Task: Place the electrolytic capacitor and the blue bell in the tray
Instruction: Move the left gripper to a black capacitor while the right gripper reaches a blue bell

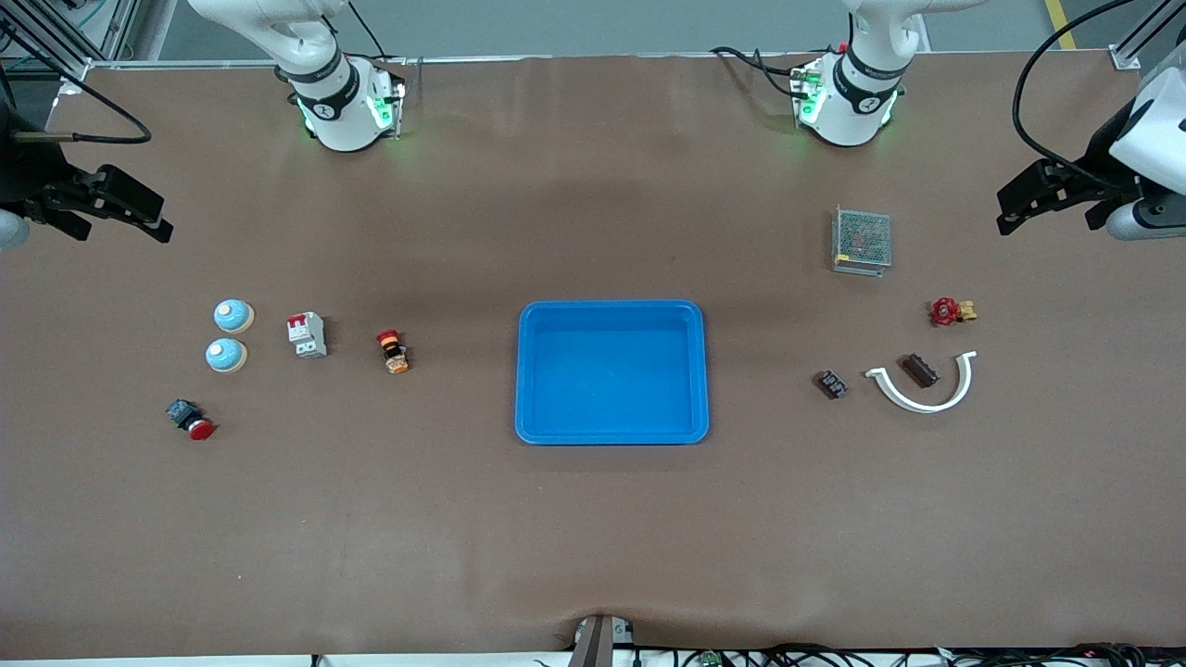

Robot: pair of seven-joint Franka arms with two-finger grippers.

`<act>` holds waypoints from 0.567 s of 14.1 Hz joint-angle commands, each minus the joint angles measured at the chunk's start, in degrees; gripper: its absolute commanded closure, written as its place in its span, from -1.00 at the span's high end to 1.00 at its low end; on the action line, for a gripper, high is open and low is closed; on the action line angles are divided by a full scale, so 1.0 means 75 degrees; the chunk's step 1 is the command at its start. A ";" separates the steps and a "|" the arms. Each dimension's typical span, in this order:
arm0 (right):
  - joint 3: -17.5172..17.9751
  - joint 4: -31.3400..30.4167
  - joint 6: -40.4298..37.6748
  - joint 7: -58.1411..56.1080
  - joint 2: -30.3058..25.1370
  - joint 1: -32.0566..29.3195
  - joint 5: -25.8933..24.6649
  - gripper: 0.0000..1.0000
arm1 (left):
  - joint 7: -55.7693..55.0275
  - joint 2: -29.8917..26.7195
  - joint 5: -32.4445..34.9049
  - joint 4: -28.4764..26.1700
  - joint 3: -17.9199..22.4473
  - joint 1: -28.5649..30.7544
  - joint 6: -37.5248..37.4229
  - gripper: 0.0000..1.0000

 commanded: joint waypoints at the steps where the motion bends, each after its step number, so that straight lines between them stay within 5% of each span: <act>1: -0.0025 0.0046 -0.0059 0.0021 0.0015 0.0063 -0.0068 1.00 | -0.0063 0.0050 0.0170 0.0182 -0.0038 0.0015 -0.0125 1.00; 8: -0.0049 0.0046 -0.0047 -0.0461 0.0050 -0.0031 -0.0068 1.00 | -0.0203 0.0412 0.0651 0.0194 -0.0085 -0.0055 -0.0032 1.00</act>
